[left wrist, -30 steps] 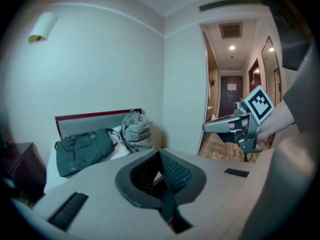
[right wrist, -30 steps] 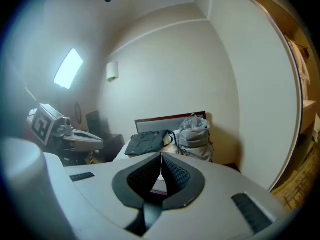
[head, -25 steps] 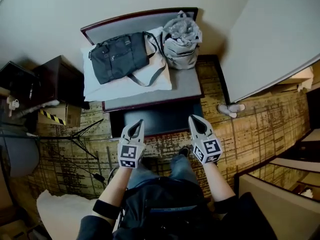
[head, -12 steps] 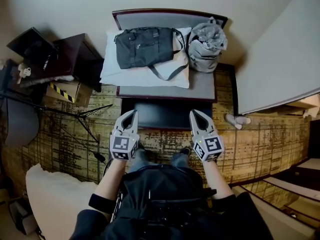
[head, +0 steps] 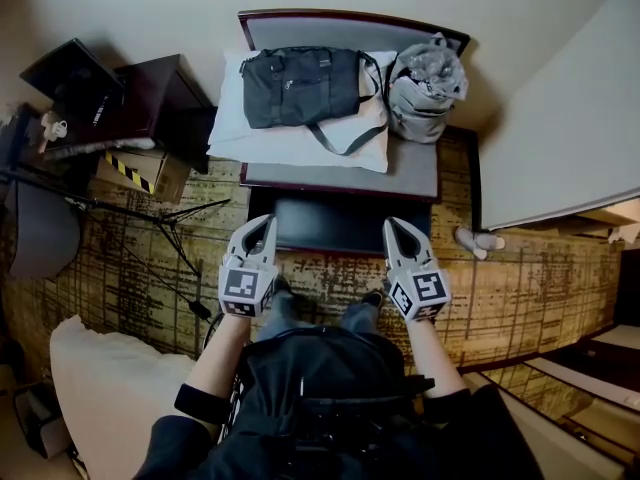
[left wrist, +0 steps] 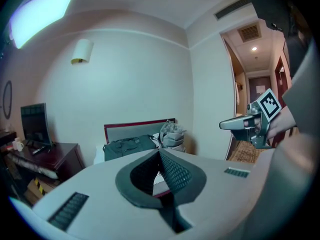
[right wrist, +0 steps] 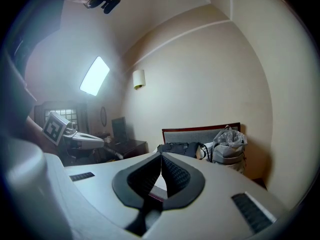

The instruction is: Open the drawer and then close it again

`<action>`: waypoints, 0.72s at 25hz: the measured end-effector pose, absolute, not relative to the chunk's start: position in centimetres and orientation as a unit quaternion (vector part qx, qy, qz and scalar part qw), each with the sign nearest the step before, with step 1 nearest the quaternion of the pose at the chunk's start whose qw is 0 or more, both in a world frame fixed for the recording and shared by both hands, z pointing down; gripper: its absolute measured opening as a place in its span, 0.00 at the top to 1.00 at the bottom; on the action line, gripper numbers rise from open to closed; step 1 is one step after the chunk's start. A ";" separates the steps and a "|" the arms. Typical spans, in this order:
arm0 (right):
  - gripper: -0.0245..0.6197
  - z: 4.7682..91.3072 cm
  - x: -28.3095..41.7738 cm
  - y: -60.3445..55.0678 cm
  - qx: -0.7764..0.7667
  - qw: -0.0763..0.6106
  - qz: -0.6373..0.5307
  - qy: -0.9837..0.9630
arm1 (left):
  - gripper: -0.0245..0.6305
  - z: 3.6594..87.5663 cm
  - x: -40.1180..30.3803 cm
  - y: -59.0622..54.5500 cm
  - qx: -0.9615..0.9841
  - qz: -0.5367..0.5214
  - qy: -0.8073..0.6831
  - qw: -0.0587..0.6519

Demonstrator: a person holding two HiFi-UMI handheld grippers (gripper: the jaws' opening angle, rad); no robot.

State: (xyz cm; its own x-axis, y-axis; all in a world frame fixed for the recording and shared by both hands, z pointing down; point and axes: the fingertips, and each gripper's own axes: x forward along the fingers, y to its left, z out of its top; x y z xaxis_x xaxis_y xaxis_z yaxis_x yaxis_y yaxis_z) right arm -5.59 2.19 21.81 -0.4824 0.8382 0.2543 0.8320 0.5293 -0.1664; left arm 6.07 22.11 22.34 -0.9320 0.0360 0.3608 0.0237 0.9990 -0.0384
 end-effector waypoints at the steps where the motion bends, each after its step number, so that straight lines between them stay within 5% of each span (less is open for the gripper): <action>1: 0.96 21.9 -5.6 2.3 -0.485 0.154 0.010 -0.861 | 0.96 22.3 6.0 22.3 -0.016 0.018 -0.983 0.184; 18: 0.96 24.4 -5.0 4.0 -0.505 0.187 -0.006 -0.843 | 0.96 25.4 6.5 22.8 -0.021 -0.006 -0.976 0.214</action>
